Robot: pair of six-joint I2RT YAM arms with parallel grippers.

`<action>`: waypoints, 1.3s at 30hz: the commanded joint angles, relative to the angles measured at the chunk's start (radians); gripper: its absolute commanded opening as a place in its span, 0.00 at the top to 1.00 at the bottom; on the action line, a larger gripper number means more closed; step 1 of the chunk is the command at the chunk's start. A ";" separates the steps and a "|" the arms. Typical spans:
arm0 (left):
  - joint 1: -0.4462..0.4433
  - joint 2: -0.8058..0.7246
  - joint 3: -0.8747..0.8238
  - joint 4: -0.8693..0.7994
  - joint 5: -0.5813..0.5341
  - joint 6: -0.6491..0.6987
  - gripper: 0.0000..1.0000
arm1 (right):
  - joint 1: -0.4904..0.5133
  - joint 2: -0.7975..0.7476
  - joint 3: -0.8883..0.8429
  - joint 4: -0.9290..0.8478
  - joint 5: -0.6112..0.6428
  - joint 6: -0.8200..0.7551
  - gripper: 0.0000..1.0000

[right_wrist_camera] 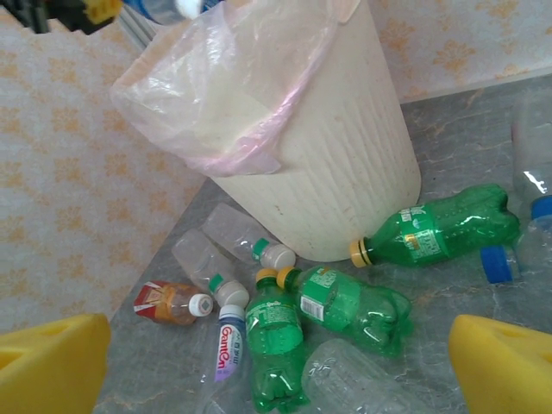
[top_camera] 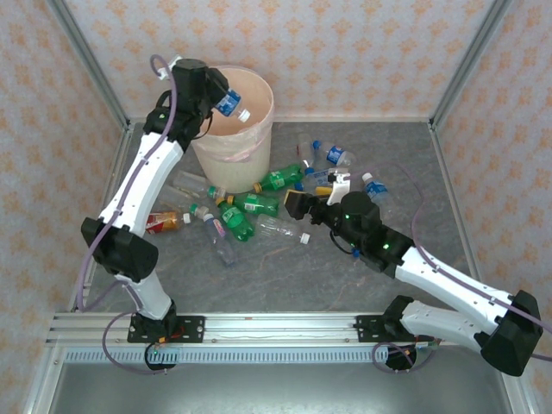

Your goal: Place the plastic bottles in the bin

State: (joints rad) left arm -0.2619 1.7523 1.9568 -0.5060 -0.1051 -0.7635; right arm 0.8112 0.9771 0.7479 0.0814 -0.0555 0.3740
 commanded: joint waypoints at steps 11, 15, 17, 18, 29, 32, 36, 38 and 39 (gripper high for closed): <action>-0.208 0.086 0.107 -0.025 -0.526 0.556 0.42 | 0.041 0.031 0.062 -0.008 0.056 0.010 0.00; -0.214 0.096 0.099 -0.031 -0.515 0.566 0.39 | 0.046 0.034 0.066 -0.014 0.064 0.008 0.00; -0.215 0.097 0.099 -0.040 -0.493 0.565 0.36 | 0.046 0.031 0.069 -0.021 0.070 0.004 0.00; -0.215 0.095 0.098 -0.043 -0.483 0.563 0.35 | 0.047 0.030 0.068 -0.025 0.072 0.004 0.00; -0.215 0.030 0.091 -0.086 -0.401 0.515 0.01 | 0.047 0.012 0.065 -0.034 0.085 -0.003 0.00; -0.215 -0.019 0.058 -0.091 -0.379 0.495 0.01 | 0.047 0.013 0.066 -0.028 0.078 -0.003 0.00; -0.216 -0.124 -0.047 -0.071 -0.368 0.467 0.01 | 0.048 0.018 0.066 -0.017 0.079 0.002 0.00; -0.214 -0.192 -0.119 -0.058 -0.366 0.452 0.01 | 0.048 0.020 0.056 -0.008 0.130 0.042 0.00; -0.214 -0.222 -0.150 -0.056 -0.367 0.443 0.01 | 0.048 0.020 0.050 0.002 0.149 0.050 0.00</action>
State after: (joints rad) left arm -0.4816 1.6215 1.8652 -0.5713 -0.4782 -0.2836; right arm 0.8524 1.0096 0.7856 0.0601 0.0219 0.3866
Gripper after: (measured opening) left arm 0.990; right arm 0.997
